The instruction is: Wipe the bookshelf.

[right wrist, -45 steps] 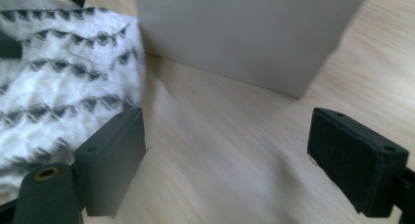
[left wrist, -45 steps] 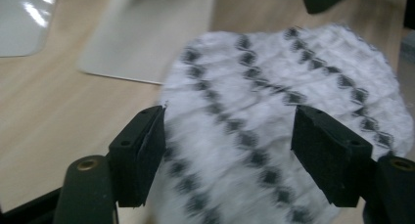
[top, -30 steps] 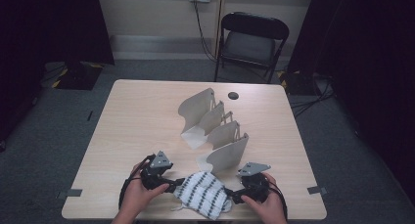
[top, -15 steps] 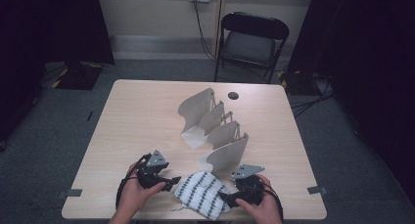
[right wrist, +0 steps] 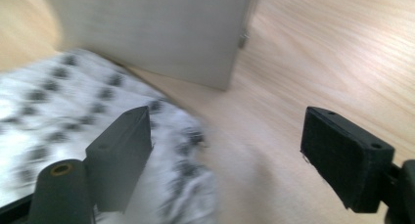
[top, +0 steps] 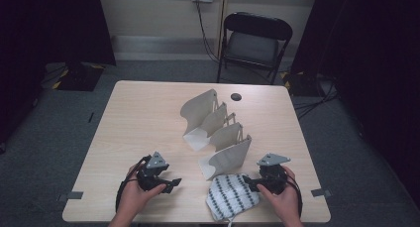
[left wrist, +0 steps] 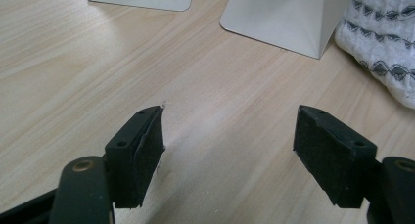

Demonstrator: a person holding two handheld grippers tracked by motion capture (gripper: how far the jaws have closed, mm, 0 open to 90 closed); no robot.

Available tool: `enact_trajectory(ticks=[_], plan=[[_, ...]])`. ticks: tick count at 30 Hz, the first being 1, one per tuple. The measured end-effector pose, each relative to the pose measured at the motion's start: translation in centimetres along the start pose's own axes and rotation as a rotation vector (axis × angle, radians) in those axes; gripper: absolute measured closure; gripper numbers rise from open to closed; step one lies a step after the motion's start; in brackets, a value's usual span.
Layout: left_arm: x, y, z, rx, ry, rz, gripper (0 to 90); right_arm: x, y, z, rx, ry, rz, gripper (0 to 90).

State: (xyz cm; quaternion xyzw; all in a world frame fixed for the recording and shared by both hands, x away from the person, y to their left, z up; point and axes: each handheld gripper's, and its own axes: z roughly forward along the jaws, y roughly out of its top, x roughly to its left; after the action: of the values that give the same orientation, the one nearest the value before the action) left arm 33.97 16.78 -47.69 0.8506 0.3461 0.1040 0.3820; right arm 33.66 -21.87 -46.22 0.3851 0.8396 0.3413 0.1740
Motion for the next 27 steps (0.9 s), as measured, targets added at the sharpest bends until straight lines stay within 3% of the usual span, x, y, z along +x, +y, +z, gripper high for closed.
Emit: enact_trajectory(ticks=[3,6,8,11,13,16,21,27], plan=[[-0.1,0.0,0.1,0.001,0.004,-0.001,27.2,1.6,-0.2,-0.5,-0.002,0.073,0.005,22.3],[0.0,0.0,0.1,0.007,0.012,0.008,27.2,3.6,-0.3,0.3,0.026,0.116,-0.038,26.8],[0.0,-0.1,0.2,0.002,0.008,-0.003,27.2,4.3,-0.5,1.3,0.061,0.095,-0.069,27.2],[0.1,-0.2,0.2,0.005,0.005,-0.005,27.1,3.9,-0.4,2.2,0.082,0.113,-0.036,27.4],[0.3,-0.3,0.2,0.009,0.01,-0.002,27.1,3.5,-0.3,2.3,0.081,0.101,-0.042,29.6],[0.5,-0.4,0.3,0.012,0.015,-0.01,27.1,2.7,-0.2,2.4,0.085,0.126,-0.02,40.9],[0.6,-0.6,0.2,0.012,0.031,-0.009,27.1,1.9,-0.1,2.4,0.076,0.16,0.001,67.0],[0.7,-0.9,0.3,0.015,0.035,-0.016,27.0,1.4,0.1,2.1,0.074,0.171,-0.013,74.8]])
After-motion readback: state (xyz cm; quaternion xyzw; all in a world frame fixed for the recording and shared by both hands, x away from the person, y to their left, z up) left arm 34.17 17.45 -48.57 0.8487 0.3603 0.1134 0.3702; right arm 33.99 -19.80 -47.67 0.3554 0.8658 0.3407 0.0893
